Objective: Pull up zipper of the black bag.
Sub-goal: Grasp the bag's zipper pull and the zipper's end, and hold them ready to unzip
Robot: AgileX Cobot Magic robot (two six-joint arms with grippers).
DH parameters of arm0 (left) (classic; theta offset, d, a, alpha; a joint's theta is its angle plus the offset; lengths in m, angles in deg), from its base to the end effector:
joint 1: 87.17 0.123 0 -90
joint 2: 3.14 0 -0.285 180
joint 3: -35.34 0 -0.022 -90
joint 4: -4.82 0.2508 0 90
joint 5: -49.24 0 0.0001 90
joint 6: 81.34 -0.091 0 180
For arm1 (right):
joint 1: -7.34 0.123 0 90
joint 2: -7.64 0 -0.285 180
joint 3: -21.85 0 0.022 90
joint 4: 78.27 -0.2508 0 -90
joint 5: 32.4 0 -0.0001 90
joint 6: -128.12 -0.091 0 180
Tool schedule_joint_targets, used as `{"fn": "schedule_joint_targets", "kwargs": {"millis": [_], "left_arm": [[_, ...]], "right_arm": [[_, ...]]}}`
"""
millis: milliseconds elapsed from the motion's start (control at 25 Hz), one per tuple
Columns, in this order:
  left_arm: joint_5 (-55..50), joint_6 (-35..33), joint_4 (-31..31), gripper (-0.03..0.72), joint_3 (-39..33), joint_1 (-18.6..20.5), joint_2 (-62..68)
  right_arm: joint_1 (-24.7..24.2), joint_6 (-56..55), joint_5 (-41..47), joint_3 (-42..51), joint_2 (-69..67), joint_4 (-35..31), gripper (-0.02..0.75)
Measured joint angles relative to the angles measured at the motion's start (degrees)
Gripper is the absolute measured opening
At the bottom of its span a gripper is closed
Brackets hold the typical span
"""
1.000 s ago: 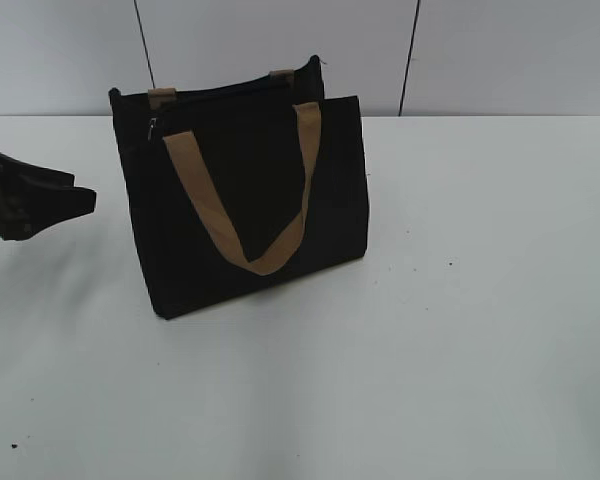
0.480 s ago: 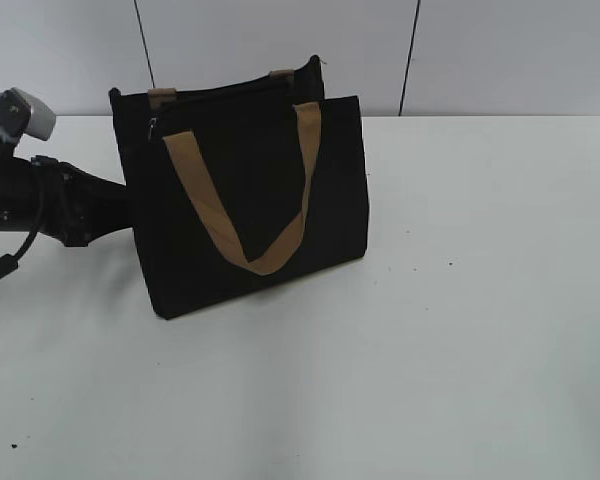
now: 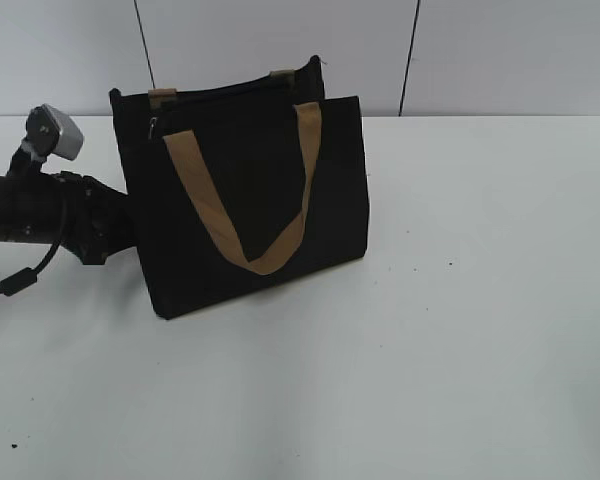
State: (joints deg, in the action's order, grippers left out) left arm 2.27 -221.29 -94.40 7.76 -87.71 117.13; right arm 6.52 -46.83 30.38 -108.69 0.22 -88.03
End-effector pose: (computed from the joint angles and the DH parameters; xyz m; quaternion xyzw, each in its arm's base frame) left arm 0.3372 -0.0689 0.1217 0.4063 0.7698 -0.2466 0.4260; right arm -0.0060 0.0138 0.2711 -0.0362 0.8607 0.0592 0.5044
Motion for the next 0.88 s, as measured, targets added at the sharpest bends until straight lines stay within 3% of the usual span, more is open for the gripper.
{"fn": "schedule_joint_targets", "kwargs": {"millis": [160, 360, 440, 680, 880], "left_arm": [[0.7, -0.2, 0.0, 0.320, 1.0, 0.0, 0.0], [1.0, -0.2, 0.0, 0.093, 1.1, 0.0, 0.0], [1.0, -0.1, 0.0, 0.038, 1.1, 0.0, 0.0], [5.4, 3.7, 0.2, 0.020, 1.0, 0.0, -3.4], [7.3, 7.6, 3.5, 0.020, 0.9, 0.0, -6.5]], "right_arm": [[0.0, 0.0, 0.0, 0.0, 0.0, 0.0, 0.504], [0.0, -0.1, 0.0, 0.0, 0.0, 0.0, 0.504], [0.0, -0.1, 0.0, 0.0, 0.0, -0.3, 0.504], [0.0, 2.2, -0.4, -1.3, -2.5, -3.0, 0.496], [0.0, 13.2, -0.6, -7.5, -16.5, -9.3, 0.492]]}}
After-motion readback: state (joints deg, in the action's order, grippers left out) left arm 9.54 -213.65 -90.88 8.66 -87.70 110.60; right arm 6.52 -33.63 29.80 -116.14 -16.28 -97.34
